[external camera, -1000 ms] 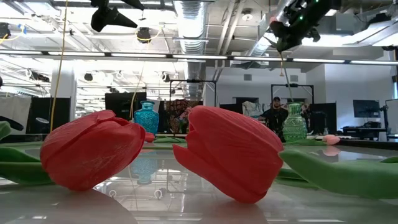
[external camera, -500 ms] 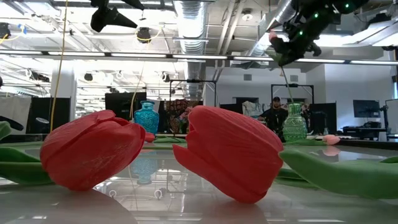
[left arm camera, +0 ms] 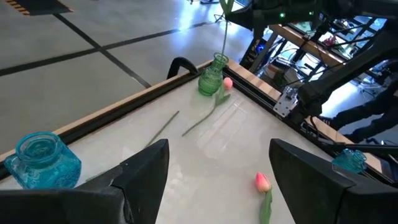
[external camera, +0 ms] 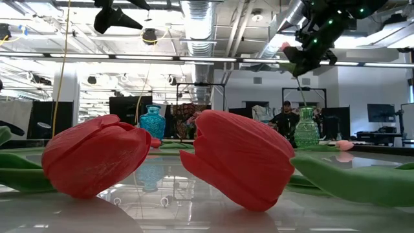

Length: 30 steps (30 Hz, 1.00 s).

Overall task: Sort flowers into vase by color
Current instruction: Put the middle right pink flower into the green vase, then put the bottom left pink flower into the green vase

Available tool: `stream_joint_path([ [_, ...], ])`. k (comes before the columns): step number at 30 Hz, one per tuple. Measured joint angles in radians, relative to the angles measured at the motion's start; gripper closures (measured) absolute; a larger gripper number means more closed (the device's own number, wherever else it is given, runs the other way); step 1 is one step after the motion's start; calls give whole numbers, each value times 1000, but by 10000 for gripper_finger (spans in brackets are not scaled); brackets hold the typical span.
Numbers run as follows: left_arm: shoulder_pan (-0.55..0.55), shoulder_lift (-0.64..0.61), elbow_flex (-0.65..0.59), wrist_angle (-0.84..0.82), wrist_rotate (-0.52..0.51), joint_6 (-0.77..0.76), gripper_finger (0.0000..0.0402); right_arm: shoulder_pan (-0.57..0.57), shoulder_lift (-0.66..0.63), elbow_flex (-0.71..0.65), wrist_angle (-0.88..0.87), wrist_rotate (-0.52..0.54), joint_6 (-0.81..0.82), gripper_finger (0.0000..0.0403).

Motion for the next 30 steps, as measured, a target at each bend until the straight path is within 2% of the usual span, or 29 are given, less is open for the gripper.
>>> stream_joint_path([
  [7,0,0,0,0,0,0,136,-2,-29,0,-110,-1,0,300],
  [18,0,0,0,0,8,-4,136,-2,-127,0,-279,-6,1,180],
  [20,0,0,0,0,9,-4,136,-1,-144,0,-309,-36,1,165],
  [24,0,0,0,0,9,-5,136,15,-166,11,-384,-131,34,152],
  [30,0,0,0,0,35,-1,136,97,-159,95,-550,-144,89,153],
])
